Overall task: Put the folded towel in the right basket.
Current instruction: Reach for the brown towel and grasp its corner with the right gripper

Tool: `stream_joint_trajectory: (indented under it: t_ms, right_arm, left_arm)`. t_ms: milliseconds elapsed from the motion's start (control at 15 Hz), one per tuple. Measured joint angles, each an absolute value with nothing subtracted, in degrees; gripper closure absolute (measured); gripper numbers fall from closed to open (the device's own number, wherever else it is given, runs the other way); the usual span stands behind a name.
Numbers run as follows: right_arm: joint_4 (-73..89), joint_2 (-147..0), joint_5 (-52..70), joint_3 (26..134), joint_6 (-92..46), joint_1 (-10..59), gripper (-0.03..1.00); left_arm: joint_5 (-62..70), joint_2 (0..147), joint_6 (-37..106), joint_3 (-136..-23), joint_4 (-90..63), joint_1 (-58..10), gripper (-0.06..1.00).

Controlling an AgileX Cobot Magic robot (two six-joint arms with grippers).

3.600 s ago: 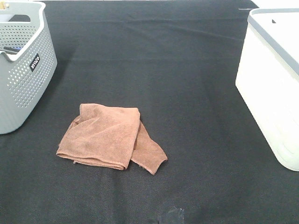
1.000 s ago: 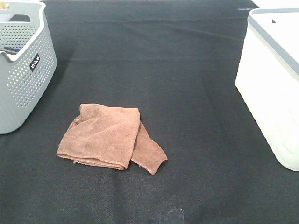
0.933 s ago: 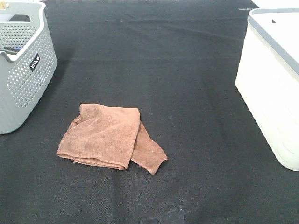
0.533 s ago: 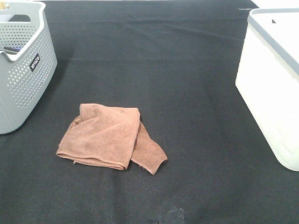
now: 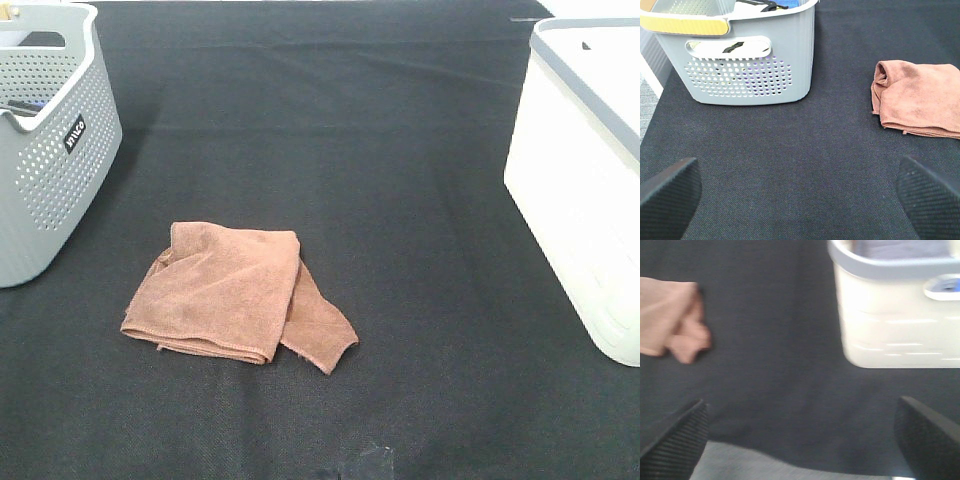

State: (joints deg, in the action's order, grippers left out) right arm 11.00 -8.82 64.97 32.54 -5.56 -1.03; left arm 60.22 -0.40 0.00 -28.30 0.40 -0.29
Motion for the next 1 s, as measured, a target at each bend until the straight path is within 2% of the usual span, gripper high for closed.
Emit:
stream_joint_trajectory:
  t_ms: [67,133,467,733,1000]
  right_arm:
    - [15.36,-18.51,66.63,38.62,-5.56,-1.03,0.0]
    - [15.36,-18.51,66.63,38.62,-5.56,-1.03,0.0]
    - [22.69,-47.04,65.26,53.11,-6.7,-1.03,0.0]
    - [25.67,-55.92,64.92,54.6,-6.93,-1.03,0.0]
    - [26.01,-57.07,64.23,54.6,-7.1,-1.03,0.0]
  left_arm:
    - [60.22,-0.4,0.0,-28.3,0.4,-0.29,-0.05]
    - [60.22,-0.4,0.0,-28.3,0.4,-0.29,-0.05]
    - [60.22,-0.4,0.0,-28.3,0.4,-0.29,-0.05]
    - [60.22,-0.4,0.0,-28.3,0.4,-0.29,-0.05]
    - [60.22,-0.4,0.0,-28.3,0.4,-0.29,-0.05]
